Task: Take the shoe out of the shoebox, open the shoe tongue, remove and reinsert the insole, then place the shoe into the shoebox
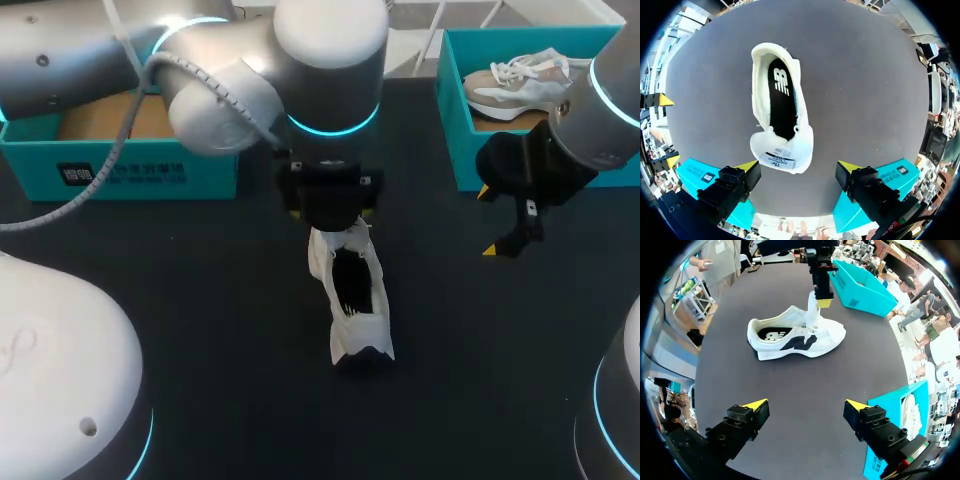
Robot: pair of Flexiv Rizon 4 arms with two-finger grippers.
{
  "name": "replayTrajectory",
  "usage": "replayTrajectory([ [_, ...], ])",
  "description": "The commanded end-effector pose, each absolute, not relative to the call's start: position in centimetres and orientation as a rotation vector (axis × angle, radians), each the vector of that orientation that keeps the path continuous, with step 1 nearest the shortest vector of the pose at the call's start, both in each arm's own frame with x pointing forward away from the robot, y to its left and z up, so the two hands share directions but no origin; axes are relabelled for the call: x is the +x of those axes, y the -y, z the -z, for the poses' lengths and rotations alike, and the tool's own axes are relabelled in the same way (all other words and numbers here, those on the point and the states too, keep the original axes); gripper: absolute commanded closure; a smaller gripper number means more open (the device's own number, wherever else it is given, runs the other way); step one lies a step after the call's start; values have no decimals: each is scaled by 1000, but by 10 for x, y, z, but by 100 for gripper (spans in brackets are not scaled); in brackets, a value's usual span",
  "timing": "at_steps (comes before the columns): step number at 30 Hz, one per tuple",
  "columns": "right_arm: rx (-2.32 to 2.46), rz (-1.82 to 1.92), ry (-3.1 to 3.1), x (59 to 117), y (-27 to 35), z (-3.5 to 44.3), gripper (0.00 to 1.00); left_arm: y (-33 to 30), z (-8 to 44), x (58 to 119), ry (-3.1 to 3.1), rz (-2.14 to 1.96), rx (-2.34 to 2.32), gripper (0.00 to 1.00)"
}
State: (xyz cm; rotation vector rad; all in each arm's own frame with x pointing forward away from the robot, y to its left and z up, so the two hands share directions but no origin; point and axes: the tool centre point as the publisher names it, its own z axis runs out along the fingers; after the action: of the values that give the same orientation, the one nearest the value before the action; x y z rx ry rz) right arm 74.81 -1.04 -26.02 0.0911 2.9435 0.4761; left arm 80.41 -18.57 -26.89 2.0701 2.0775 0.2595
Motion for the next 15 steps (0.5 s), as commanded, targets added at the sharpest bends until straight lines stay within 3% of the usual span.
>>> replayTrajectory([
  [1, 91, -474, -2944, 749, 9, 261, 0, 189, 279, 817, -2080, -253, 2093, 15],
  [3, 91, -474, -2944, 749, 9, 261, 0, 194, 287, 821, -2079, -247, 2117, 28],
  [4, 91, -474, -2944, 749, 9, 261, 0, 195, 290, 823, -2080, -246, 2116, 28],
  [10, 91, -474, -2944, 749, 9, 261, 0, 197, 291, 825, -2077, -203, 2121, 23],
  [13, 91, -474, -2944, 749, 9, 261, 0, 196, 284, 825, -2062, -173, 2108, 12],
  [15, 91, -474, -2944, 749, 9, 261, 0, 197, 286, 827, -2062, -174, 2109, 12],
])
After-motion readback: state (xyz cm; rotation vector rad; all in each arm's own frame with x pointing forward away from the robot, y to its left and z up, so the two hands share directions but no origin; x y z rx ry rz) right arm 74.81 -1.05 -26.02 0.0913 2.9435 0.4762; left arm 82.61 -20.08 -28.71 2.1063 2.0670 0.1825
